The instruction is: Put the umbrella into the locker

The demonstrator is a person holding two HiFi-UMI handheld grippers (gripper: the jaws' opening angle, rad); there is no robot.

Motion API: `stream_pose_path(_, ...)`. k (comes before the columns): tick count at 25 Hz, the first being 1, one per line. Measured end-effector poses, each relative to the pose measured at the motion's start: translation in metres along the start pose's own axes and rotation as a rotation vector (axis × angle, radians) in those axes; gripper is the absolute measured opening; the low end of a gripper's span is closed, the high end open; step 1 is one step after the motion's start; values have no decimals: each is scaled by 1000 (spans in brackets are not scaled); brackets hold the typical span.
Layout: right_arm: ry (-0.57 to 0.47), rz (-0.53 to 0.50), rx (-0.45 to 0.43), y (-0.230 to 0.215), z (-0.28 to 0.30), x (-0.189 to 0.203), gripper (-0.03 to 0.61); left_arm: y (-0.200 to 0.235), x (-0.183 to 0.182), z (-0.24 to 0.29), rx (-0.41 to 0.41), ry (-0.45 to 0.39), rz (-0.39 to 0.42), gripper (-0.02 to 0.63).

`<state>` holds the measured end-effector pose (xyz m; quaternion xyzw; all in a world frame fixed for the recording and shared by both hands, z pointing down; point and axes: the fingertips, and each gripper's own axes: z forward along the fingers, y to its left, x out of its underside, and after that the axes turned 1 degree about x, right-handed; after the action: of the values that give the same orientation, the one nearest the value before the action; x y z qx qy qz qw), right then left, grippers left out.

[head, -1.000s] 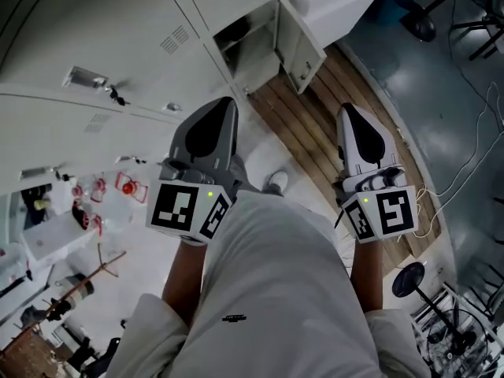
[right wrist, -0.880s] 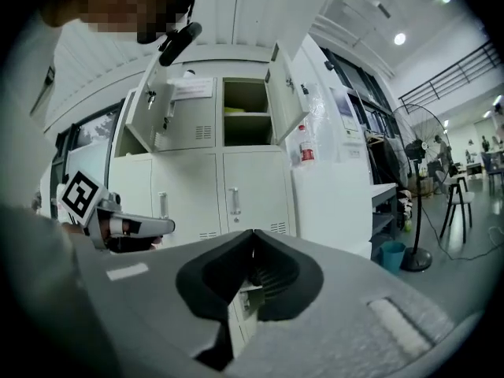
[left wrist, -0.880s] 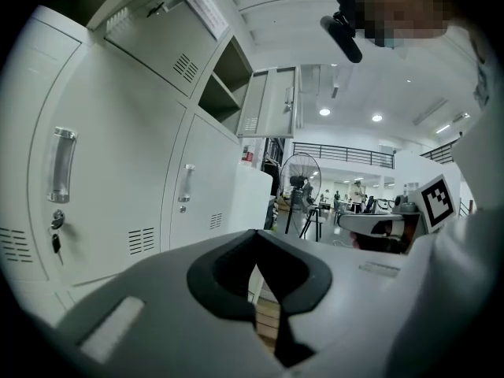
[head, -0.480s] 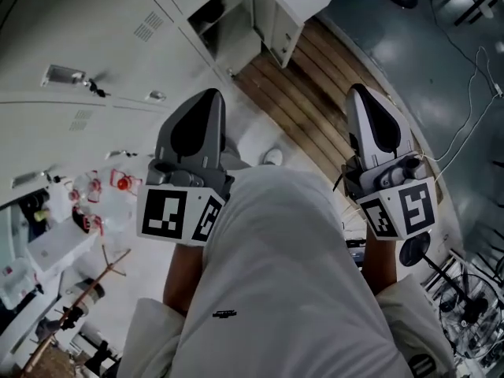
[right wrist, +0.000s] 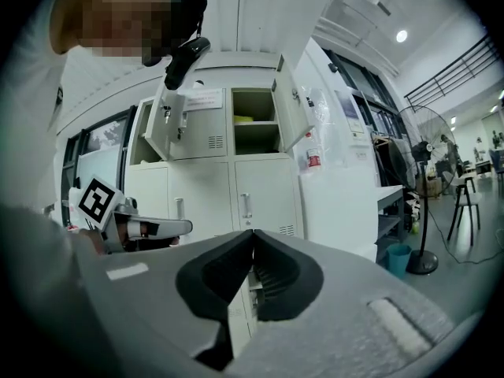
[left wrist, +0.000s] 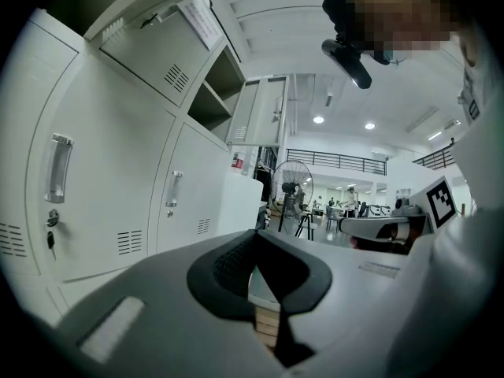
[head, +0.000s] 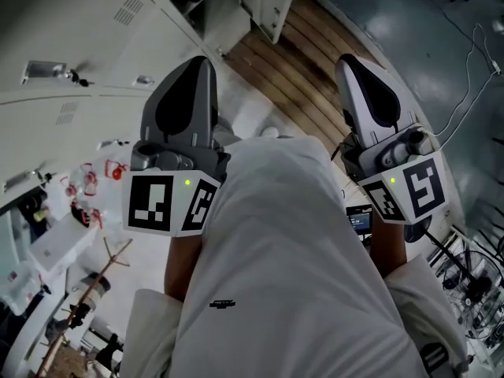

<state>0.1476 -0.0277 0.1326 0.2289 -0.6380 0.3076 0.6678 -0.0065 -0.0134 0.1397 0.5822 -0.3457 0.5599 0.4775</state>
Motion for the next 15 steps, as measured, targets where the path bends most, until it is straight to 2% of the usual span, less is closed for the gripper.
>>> stream_pose_path(8, 35, 6, -83, 17, 3, 13, -6, -5, 16, -6, 6, 38, -18, 18)
stream_pose_path(15, 51, -23, -73, 30, 2, 21, -8, -9, 25, -13, 21, 61, -32, 18)
